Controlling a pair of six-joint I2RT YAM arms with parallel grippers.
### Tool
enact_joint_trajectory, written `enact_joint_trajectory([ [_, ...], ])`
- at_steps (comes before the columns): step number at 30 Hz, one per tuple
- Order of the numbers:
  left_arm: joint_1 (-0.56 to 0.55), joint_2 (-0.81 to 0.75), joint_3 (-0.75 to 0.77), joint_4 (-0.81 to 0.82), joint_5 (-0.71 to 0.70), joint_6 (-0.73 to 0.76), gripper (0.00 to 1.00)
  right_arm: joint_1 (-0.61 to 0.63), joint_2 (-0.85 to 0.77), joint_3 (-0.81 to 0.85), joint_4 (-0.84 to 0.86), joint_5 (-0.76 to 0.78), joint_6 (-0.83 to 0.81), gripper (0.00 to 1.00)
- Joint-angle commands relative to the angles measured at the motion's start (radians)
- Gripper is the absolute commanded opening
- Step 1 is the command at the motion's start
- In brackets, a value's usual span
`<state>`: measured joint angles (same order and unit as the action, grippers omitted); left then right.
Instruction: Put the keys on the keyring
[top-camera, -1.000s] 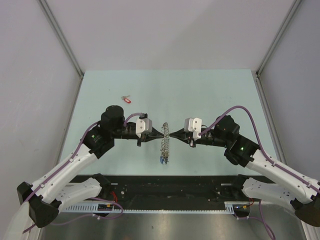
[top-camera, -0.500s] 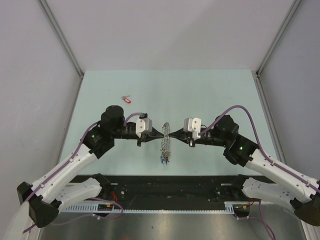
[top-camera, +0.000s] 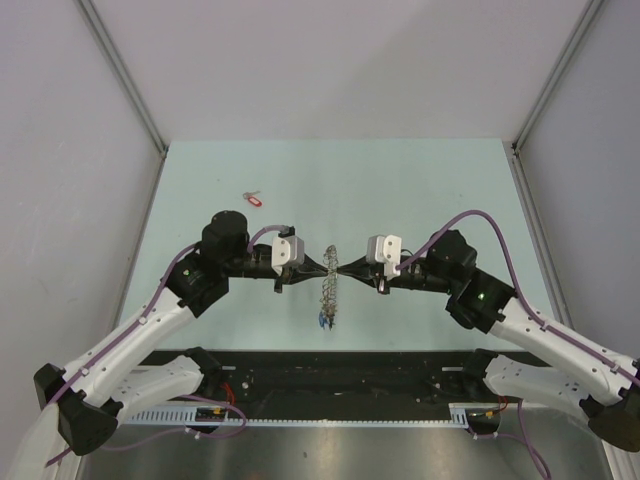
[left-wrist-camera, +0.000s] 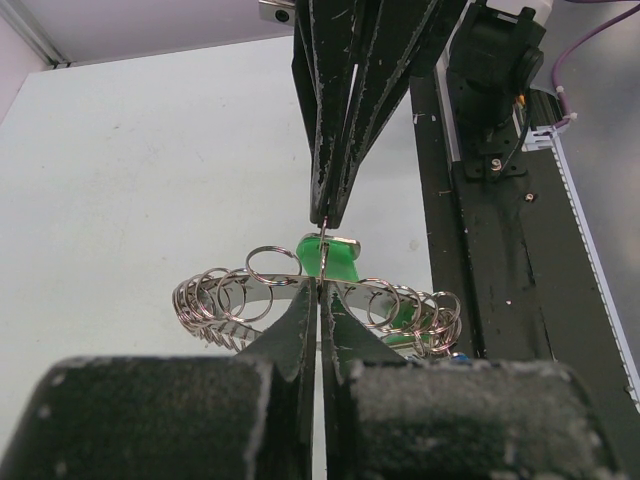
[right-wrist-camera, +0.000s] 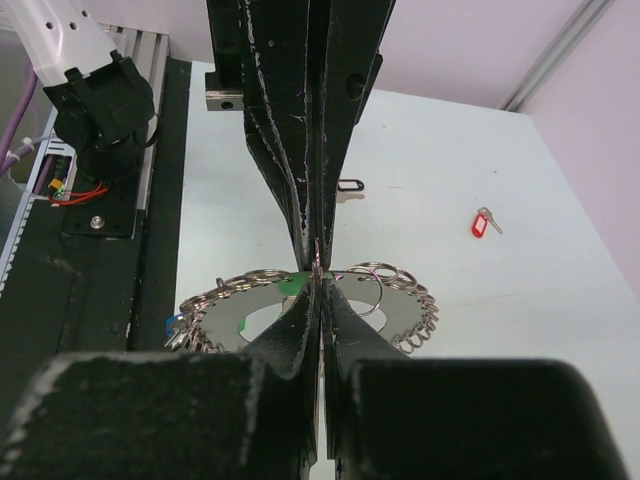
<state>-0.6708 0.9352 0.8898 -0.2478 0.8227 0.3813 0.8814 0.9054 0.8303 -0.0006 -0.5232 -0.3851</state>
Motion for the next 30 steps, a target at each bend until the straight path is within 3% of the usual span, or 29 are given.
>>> enact_joint_trajectory([
  [1, 0.007, -0.021, 0.005, 0.073, 0.016, -0.004, 0.0, 0.004, -0.036, -0.003, 0.03, 0.022, 0.012, 0.0],
  [30, 0.007, -0.027, 0.0, 0.082, 0.009, -0.008, 0.0, 0.004, -0.013, -0.002, 0.037, -0.006, 0.018, 0.0],
])
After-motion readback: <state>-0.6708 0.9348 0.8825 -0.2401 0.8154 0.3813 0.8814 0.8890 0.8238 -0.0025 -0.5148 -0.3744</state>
